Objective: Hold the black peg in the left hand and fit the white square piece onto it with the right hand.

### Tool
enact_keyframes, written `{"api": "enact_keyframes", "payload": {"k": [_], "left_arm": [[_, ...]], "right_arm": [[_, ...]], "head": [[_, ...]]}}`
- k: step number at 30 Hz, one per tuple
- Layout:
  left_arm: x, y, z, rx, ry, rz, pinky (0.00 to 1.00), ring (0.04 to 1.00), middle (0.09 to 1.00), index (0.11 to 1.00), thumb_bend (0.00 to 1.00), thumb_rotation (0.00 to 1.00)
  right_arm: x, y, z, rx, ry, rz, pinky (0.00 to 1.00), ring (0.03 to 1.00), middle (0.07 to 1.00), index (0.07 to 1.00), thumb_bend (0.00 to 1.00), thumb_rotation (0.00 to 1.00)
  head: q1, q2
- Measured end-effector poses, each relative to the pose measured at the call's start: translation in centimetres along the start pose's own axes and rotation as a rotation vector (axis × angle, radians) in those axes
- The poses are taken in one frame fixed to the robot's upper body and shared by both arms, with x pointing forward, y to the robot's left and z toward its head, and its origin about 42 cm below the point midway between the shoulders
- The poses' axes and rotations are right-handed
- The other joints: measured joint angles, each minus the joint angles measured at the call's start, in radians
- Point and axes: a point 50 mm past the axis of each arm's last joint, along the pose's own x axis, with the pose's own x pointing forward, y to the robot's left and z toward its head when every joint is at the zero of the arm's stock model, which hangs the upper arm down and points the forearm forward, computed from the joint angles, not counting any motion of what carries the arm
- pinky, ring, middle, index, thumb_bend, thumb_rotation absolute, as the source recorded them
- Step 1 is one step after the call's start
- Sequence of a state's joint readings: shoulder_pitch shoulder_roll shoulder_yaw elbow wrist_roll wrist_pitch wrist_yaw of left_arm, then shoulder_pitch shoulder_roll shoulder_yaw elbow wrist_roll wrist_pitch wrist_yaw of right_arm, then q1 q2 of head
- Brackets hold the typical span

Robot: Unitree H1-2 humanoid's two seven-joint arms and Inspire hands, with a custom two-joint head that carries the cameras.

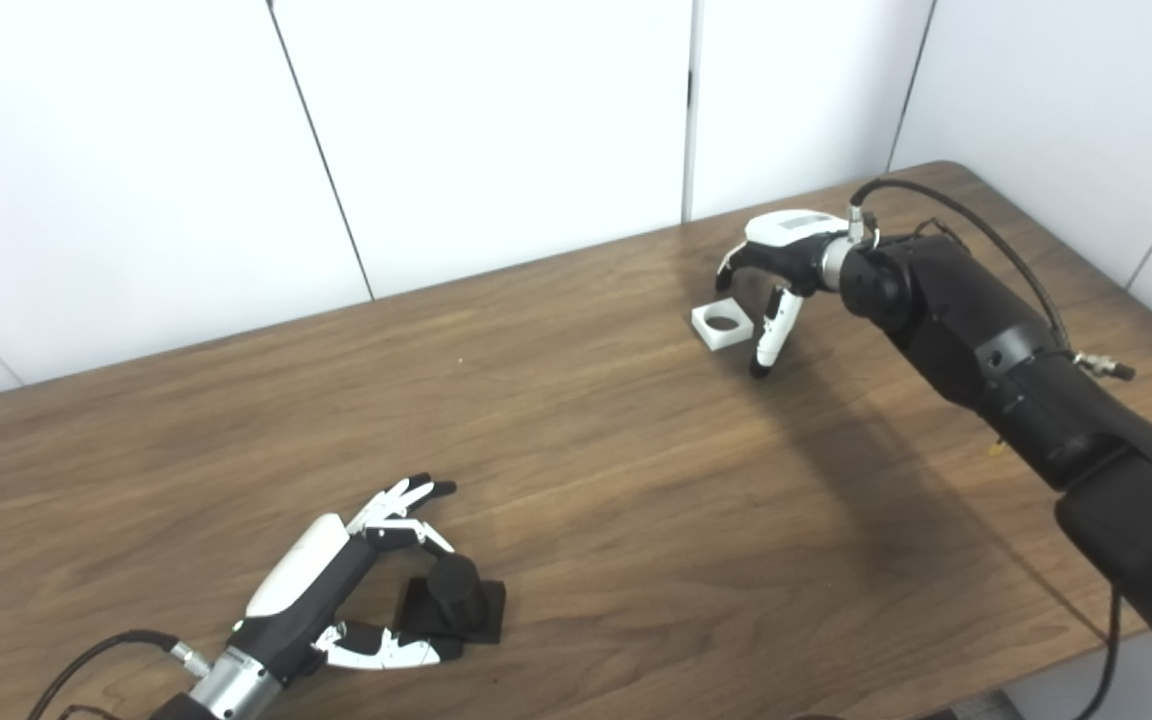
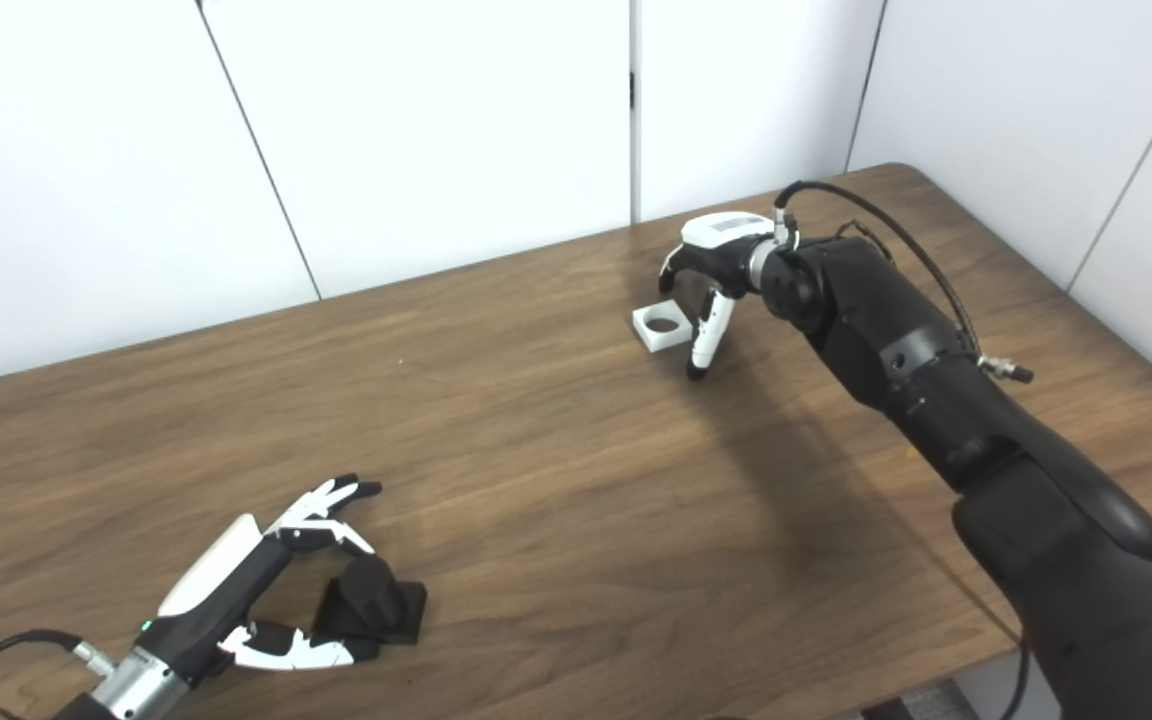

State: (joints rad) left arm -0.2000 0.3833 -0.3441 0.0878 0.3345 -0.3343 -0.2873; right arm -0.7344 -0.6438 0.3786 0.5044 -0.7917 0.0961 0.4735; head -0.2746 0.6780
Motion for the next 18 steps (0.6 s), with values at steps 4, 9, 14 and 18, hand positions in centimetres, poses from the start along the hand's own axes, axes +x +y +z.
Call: {"api": "enact_keyframes", "payload": {"k": [4,9,14,18], "left_arm": [[0.0,0.0,0.0,0.0,0.001,0.0,1.0,0.997,0.942,0.493,0.52,0.06],[-0.1,0.0,0.1,0.0,0.005,0.001,1.0,0.999,0.943,0.493,0.52,0.06],[-0.2,-0.1,0.2,-0.005,0.015,0.002,1.0,0.998,0.94,0.493,0.52,0.06],[-0.2,-0.1,0.2,-0.008,0.022,0.003,1.0,0.998,0.939,0.493,0.52,0.06]], "right_arm": [[0.2,0.0,0.2,-0.001,-0.002,-0.003,0.83,0.908,0.894,0.767,0.8,0.24],[0.4,-0.1,0.5,-0.007,-0.006,0.0,0.87,0.917,0.9,0.768,0.79,0.24],[0.7,-0.2,0.9,-0.013,-0.006,0.005,0.84,0.904,0.889,0.761,0.79,0.24],[1.2,-0.3,1.3,-0.019,-0.007,0.001,0.83,0.891,0.873,0.738,0.78,0.25]], "head": [[0.005,0.003],[0.006,0.005],[0.009,0.008],[0.014,0.011]]}}
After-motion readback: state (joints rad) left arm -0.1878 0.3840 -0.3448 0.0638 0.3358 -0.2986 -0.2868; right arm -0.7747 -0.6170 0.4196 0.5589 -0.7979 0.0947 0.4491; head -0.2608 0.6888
